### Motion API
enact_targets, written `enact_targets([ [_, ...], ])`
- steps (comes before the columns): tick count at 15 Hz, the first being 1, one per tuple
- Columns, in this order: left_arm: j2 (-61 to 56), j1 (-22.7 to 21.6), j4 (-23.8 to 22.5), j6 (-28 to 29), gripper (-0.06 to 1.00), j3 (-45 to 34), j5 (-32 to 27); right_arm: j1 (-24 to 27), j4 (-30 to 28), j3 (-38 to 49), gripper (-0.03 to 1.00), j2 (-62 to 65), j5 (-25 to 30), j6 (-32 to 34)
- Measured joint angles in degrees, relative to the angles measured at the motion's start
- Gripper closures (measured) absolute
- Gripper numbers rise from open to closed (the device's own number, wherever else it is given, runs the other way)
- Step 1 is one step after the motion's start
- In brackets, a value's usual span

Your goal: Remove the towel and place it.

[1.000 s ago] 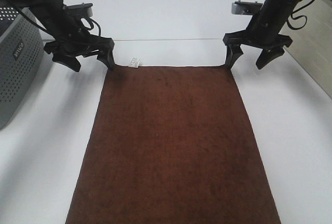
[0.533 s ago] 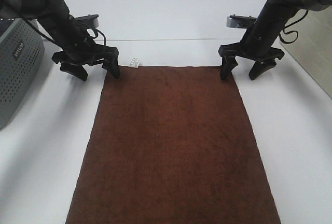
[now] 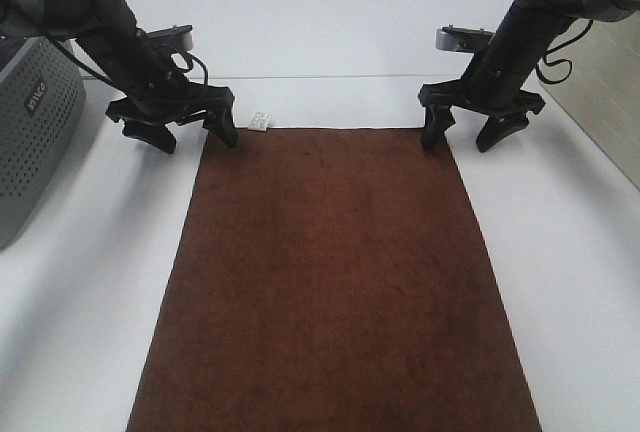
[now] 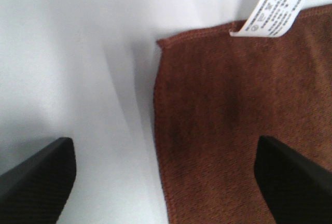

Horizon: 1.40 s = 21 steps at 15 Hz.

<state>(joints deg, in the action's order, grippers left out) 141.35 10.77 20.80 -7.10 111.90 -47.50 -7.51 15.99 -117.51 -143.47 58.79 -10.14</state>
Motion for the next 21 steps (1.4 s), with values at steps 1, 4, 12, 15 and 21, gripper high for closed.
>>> enact_targets([
  [1, 0.17, 0.46, 1.03, 0.00, 0.11, 0.11, 1.03, 0.00, 0.57, 0.00, 0.16, -0.17, -0.92, 0.00],
  [4, 0.92, 2.86, 1.83, -0.23, 0.19, 0.11, 4.70, 0.00, 3.61, 0.00, 0.25, -0.57, -2.98, 0.00],
  [12, 2.18, 4.58, 1.89, -0.23, 0.58, 0.11, 9.63, 0.29, 5.90, -0.92, 0.67, -2.58, -4.35, 0.00],
  [15, 2.41, 4.58, 1.49, -0.97, 0.87, 0.11, 9.68, 0.34, 5.96, -0.97, 0.87, -2.81, -5.16, 0.00],
  [21, 2.46, 4.81, 0.29, -2.29, 0.94, 0.11, 10.37, 0.34, 6.13, -0.97, 0.96, -2.86, -6.59, -0.23],
])
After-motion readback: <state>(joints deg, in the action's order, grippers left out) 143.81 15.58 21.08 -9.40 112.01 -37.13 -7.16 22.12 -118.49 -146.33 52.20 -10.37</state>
